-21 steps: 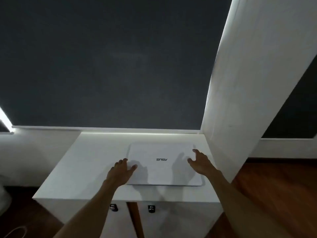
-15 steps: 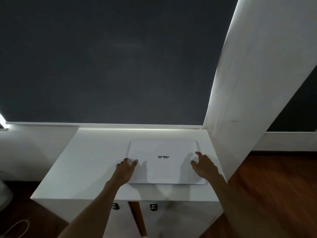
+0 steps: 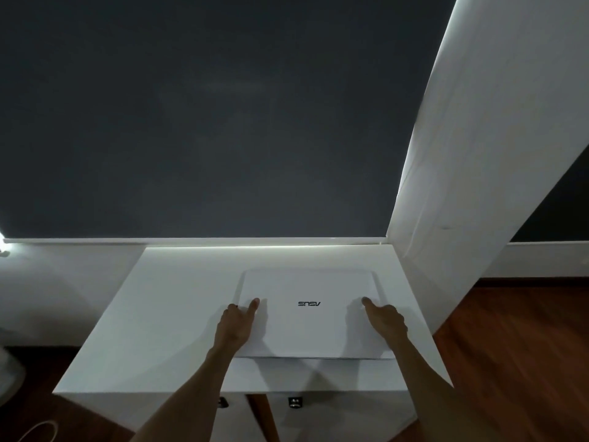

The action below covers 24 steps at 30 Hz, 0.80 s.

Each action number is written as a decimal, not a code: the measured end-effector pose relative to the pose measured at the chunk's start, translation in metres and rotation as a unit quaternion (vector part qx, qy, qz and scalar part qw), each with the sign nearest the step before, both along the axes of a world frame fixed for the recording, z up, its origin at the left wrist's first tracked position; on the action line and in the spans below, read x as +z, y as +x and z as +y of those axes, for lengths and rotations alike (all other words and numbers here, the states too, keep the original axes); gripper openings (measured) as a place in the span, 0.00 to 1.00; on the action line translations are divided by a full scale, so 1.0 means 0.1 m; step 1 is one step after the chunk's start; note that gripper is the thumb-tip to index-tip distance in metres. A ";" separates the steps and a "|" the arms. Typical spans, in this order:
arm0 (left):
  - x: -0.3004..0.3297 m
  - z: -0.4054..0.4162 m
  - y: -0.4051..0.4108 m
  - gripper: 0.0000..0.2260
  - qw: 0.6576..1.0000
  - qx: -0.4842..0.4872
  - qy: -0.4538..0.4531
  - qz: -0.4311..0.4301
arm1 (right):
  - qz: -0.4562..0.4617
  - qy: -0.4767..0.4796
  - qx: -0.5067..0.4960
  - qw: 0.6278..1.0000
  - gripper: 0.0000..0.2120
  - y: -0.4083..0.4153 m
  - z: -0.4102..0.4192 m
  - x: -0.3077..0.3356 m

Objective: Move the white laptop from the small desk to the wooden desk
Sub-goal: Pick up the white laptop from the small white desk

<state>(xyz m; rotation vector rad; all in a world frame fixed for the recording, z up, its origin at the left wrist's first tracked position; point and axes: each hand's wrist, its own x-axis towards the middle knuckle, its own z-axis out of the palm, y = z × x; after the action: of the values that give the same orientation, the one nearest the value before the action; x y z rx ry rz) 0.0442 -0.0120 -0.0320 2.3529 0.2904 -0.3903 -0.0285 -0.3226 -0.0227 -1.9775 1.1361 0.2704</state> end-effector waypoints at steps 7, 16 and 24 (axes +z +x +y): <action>0.04 0.01 0.04 0.35 0.997 0.039 -0.064 0.000 | -0.022 0.001 -0.050 0.999 0.49 -0.02 0.12 -0.02; 0.64 -0.19 0.22 0.30 0.979 0.014 -0.161 -0.124 | -0.151 -0.047 -0.074 0.985 0.45 -0.06 0.06 0.53; 1.48 -0.73 0.55 0.26 0.938 -0.021 -0.258 -0.230 | -0.314 -0.119 -0.109 0.936 0.42 0.08 -0.37 1.50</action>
<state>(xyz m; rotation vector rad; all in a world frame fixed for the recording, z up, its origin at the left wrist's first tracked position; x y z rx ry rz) 0.0993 -0.0847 0.1158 1.8575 -0.0829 0.0734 -0.0208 -0.3598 0.1275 -1.9050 0.9717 -0.6059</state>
